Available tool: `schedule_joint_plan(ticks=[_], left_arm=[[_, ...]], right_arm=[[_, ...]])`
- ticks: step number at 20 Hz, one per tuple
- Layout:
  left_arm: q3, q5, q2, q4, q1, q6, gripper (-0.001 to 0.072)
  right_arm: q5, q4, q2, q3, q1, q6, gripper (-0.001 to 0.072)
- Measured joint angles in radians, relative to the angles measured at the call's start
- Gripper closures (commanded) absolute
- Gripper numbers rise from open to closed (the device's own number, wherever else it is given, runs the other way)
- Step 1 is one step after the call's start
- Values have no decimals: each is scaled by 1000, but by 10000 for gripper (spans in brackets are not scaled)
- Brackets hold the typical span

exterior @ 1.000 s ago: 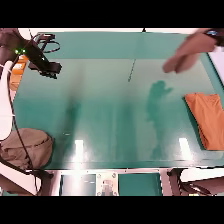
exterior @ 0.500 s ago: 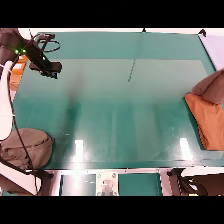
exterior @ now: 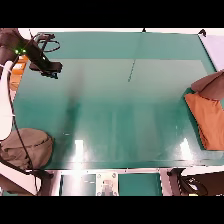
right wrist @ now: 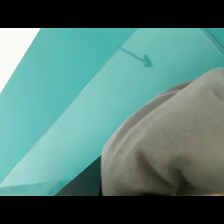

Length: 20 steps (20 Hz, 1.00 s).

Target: Fold the shirts.

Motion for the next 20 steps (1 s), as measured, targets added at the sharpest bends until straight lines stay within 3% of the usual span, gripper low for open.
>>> schedule_joint_plan(ticks=[5,13,20], left_arm=[[0,0,0,-12,0,-1,683],[0,-11,0,-21,0,-1,683],[0,-16,0,-49,0,-1,683]], right_arm=[[95,-8,-6,-2,-10,26,695],[405,-336,65,-9,-104,242,694],[477,-498,129,-206,-141,290,693]])
